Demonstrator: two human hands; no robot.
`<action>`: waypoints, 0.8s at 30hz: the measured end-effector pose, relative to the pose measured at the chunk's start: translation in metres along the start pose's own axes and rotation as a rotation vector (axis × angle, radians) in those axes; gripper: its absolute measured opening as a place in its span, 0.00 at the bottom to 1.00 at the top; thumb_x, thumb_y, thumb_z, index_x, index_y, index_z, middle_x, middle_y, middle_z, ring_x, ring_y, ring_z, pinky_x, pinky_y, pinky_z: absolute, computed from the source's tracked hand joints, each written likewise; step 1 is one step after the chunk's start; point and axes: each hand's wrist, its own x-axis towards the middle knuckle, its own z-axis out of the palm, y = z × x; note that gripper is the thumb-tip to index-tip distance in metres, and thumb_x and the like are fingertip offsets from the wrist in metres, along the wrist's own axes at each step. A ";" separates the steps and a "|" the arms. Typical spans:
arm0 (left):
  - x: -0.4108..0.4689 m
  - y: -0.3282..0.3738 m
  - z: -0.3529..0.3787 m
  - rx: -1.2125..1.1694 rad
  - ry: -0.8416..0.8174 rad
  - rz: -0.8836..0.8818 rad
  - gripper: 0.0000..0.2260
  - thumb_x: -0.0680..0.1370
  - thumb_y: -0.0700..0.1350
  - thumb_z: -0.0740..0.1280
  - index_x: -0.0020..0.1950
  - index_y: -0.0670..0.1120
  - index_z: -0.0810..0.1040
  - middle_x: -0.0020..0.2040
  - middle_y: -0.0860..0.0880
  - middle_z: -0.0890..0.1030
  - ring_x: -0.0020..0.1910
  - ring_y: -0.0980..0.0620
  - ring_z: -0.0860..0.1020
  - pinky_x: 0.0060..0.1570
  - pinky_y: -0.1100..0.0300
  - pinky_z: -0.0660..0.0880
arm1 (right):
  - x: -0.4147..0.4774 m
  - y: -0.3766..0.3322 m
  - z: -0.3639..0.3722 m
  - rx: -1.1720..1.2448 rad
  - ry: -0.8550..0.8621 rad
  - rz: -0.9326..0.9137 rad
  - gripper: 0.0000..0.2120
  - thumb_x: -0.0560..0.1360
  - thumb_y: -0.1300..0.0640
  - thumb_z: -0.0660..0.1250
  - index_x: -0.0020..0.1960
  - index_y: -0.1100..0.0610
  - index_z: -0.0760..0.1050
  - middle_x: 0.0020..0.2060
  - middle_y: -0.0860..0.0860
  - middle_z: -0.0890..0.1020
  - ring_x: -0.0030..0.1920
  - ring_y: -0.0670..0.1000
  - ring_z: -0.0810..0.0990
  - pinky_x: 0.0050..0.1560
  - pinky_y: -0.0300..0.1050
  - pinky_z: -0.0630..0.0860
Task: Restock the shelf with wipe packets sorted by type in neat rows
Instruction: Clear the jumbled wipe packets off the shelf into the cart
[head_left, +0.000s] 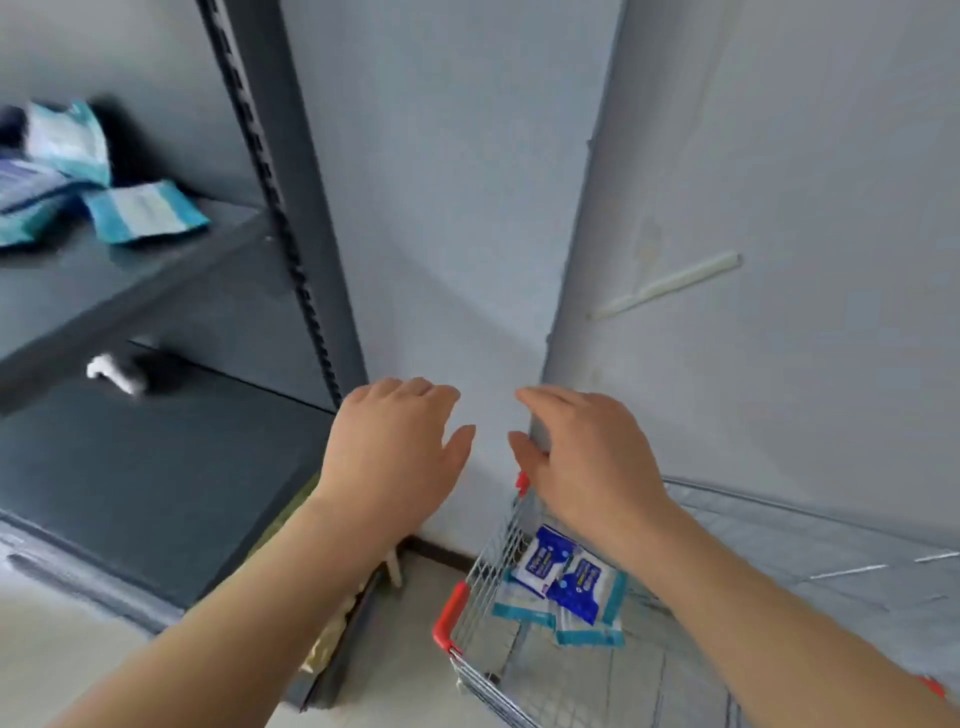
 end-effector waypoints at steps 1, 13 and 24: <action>-0.007 -0.013 -0.022 0.011 0.028 -0.026 0.18 0.77 0.58 0.58 0.55 0.49 0.80 0.48 0.52 0.83 0.50 0.47 0.80 0.51 0.53 0.73 | 0.006 -0.020 -0.014 0.010 0.024 -0.036 0.19 0.77 0.47 0.62 0.66 0.52 0.73 0.58 0.48 0.80 0.56 0.55 0.78 0.61 0.49 0.70; -0.072 -0.226 -0.187 0.085 0.253 -0.283 0.21 0.79 0.60 0.58 0.69 0.54 0.71 0.62 0.54 0.77 0.62 0.50 0.73 0.59 0.57 0.67 | 0.082 -0.279 -0.072 0.090 0.171 -0.292 0.20 0.79 0.46 0.60 0.69 0.50 0.70 0.61 0.46 0.78 0.57 0.50 0.75 0.67 0.45 0.62; -0.026 -0.413 -0.183 -0.005 0.046 -0.467 0.21 0.77 0.57 0.62 0.68 0.51 0.72 0.62 0.49 0.78 0.61 0.46 0.75 0.53 0.55 0.72 | 0.201 -0.365 -0.014 -0.019 -0.025 0.028 0.25 0.77 0.39 0.58 0.70 0.49 0.67 0.63 0.53 0.75 0.61 0.57 0.74 0.56 0.49 0.70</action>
